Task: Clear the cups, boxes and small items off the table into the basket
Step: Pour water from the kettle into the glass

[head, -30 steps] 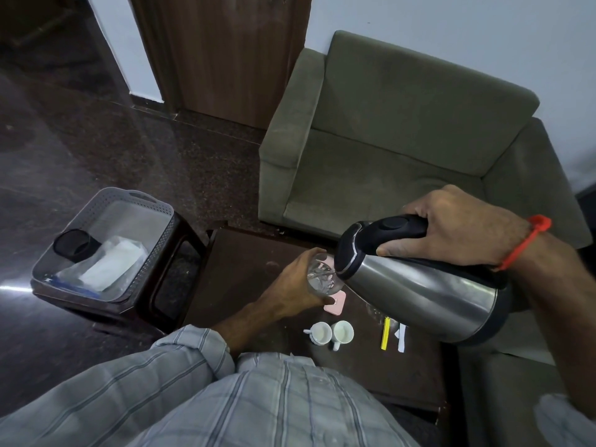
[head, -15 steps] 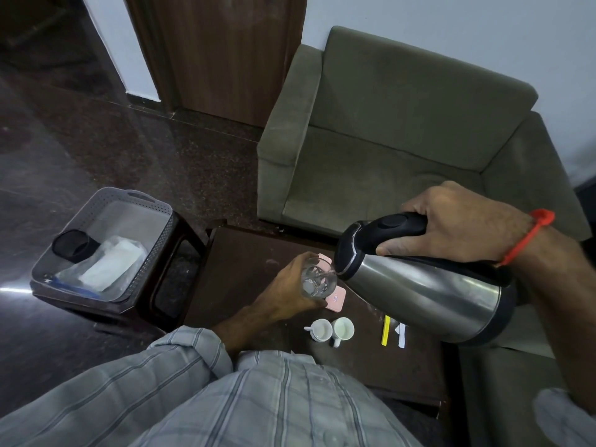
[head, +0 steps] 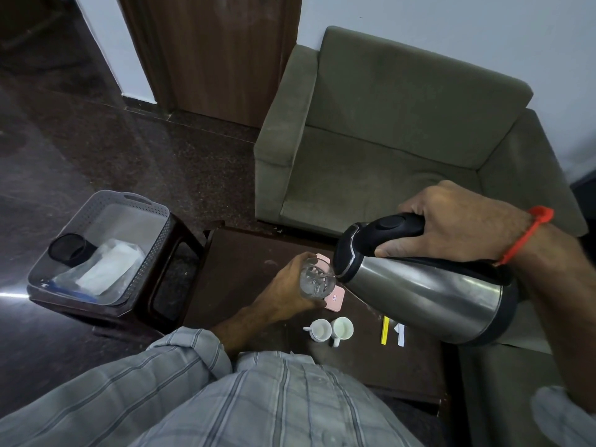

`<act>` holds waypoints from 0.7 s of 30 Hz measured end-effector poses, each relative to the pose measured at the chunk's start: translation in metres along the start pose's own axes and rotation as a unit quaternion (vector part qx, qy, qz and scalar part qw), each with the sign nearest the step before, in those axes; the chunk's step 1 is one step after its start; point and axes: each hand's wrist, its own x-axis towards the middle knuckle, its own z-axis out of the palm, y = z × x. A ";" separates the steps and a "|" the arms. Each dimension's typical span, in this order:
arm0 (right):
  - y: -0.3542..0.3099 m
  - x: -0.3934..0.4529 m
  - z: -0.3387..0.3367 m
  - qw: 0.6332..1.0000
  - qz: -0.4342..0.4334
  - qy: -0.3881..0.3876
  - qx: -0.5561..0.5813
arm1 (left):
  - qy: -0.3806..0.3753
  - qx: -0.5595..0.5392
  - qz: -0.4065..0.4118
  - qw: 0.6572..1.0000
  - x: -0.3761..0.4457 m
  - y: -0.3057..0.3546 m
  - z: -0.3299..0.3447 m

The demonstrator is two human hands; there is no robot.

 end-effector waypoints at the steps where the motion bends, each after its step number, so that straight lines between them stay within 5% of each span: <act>1: 0.000 0.000 0.000 1.000 0.002 -0.003 0.001 | 0.000 0.001 0.000 1.000 0.000 0.000 0.001; 21: -0.005 -0.003 -0.004 1.000 0.013 -0.021 0.005 | 0.021 0.028 0.019 0.999 -0.002 -0.010 0.005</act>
